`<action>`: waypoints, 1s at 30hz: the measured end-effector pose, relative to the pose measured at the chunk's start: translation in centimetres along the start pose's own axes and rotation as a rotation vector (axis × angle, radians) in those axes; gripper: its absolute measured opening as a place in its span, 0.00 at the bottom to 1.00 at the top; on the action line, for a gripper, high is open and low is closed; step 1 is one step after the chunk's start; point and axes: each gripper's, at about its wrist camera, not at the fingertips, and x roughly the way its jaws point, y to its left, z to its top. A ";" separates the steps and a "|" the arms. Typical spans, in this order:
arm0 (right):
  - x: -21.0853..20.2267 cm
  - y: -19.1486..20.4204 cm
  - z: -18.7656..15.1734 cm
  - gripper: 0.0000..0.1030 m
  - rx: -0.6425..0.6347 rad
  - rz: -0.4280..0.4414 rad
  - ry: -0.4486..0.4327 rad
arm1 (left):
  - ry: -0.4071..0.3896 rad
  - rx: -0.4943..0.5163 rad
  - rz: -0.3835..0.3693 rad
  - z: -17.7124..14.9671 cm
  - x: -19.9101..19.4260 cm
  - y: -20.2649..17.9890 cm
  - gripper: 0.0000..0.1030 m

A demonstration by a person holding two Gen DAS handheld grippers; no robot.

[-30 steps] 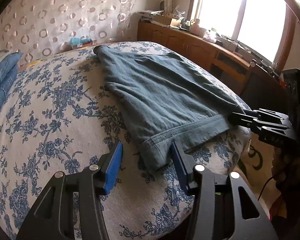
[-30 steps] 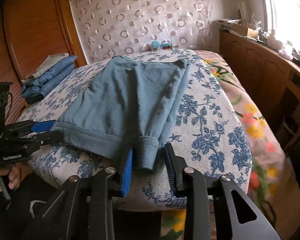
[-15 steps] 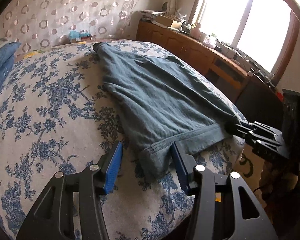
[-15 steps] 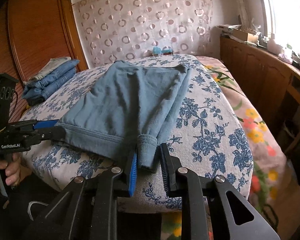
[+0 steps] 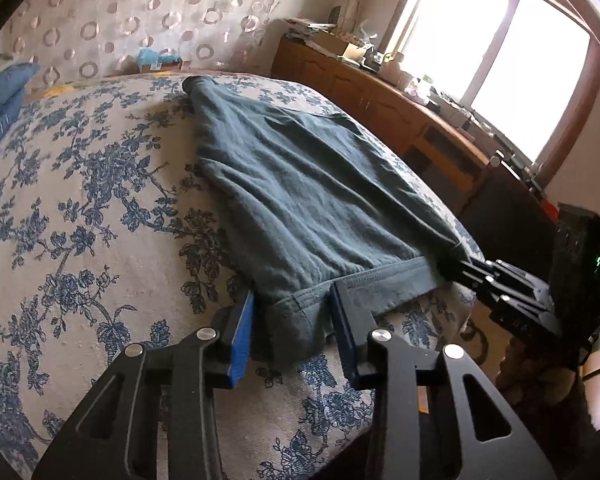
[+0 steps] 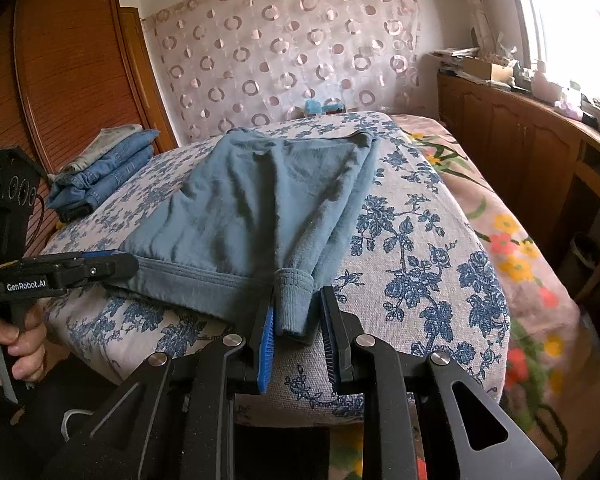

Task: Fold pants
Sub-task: 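Move both grippers to the hem end of the folded shorts strip, then grasp the hem end with both grippers and lift it up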

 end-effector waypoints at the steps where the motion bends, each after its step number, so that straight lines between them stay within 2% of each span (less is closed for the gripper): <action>1: 0.0 0.0 0.0 0.20 0.001 0.002 0.001 | -0.002 0.011 0.008 -0.1 0.0 -0.2 0.37; 9: 0.0 -0.1 0.0 0.21 0.007 0.005 -0.001 | 0.004 -0.012 0.005 0.1 -0.2 0.0 0.35; 15: 0.1 -0.1 0.0 0.20 0.021 0.008 -0.003 | 0.004 0.004 -0.014 0.2 -0.2 -0.5 0.14; 17: 0.2 -0.1 0.3 0.17 0.020 0.010 0.005 | -0.008 0.012 -0.023 0.5 -0.8 -0.9 0.13; 19: -0.1 -0.1 0.8 0.11 0.023 0.032 0.000 | -0.032 0.028 -0.029 1.0 -1.8 -1.4 0.12; 24: -2.1 1.4 3.4 0.11 -0.016 0.070 -0.060 | -0.117 0.048 -0.047 3.0 -5.3 -2.0 0.12; 30: -4.4 4.4 7.9 0.10 -0.091 0.113 -0.143 | -0.235 0.078 -0.033 6.2 -10.6 -2.1 0.12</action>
